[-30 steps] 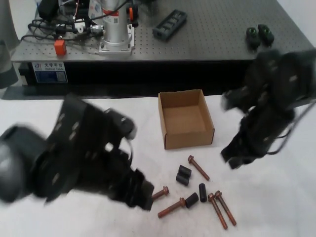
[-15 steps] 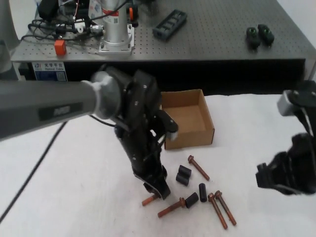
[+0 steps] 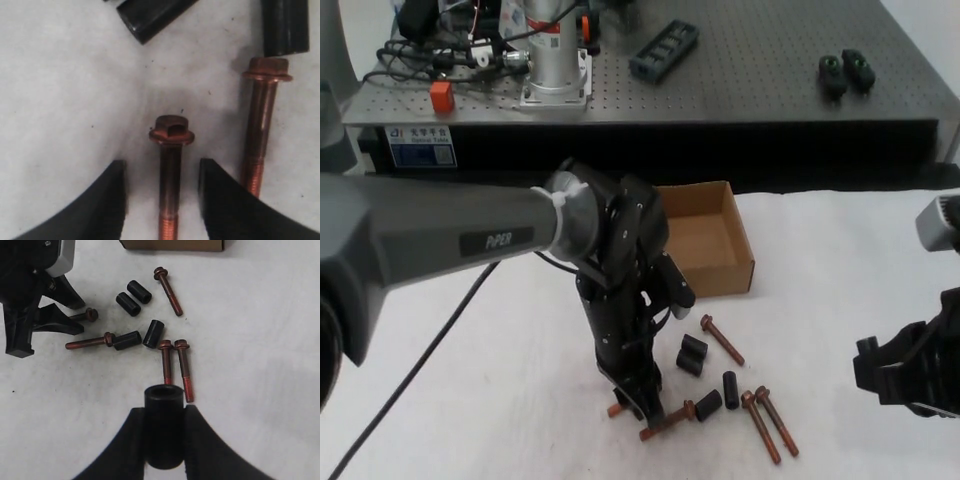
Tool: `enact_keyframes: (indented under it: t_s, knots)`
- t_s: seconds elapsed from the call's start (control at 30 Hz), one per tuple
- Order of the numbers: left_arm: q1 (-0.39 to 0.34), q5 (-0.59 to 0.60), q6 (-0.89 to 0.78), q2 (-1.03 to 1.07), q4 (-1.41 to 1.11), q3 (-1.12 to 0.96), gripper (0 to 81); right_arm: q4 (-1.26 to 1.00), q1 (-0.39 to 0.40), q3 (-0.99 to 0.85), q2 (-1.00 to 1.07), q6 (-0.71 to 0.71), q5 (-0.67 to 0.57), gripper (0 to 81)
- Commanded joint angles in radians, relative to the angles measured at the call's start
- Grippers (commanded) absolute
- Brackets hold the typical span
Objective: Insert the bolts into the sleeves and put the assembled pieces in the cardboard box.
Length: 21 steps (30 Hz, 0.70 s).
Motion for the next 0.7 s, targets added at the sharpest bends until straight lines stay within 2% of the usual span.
enact_keyframes:
  t_s: [0.0, 0.07, 0.2, 0.37, 0.47, 0.6, 0.67]
  knots:
    - [-0.004, -0.015, 0.019, 0.024, -0.034, -0.008, 31.7, -0.007, -0.005, -0.001, -0.008, 0.005, -0.013, 0.2]
    - [-0.004, -0.015, 0.025, 0.023, -0.027, -0.008, 23.2, -0.003, -0.005, -0.001, -0.008, 0.005, -0.013, 0.2]
    - [-0.004, -0.015, 0.037, 0.023, -0.026, -0.011, 1.0, -0.003, -0.005, -0.001, -0.008, 0.005, -0.035, 0.2]
    - [0.001, 0.079, -0.085, -0.054, -0.021, -0.035, 0.1, -0.022, -0.003, 0.028, -0.008, 0.005, -0.074, 0.2]
    - [0.036, 0.21, -0.225, -0.162, -0.082, -0.001, 0.7, -0.113, 0.028, 0.087, -0.011, 0.005, -0.101, 0.2]
    - [0.093, 0.426, -0.471, -0.37, -0.401, 0.183, 0.7, -0.314, 0.105, 0.197, -0.008, 0.096, -0.264, 0.2]
    - [0.097, 0.455, -0.608, -0.469, -0.614, 0.324, 0.7, -0.451, 0.157, 0.251, -0.008, 0.148, -0.316, 0.2]
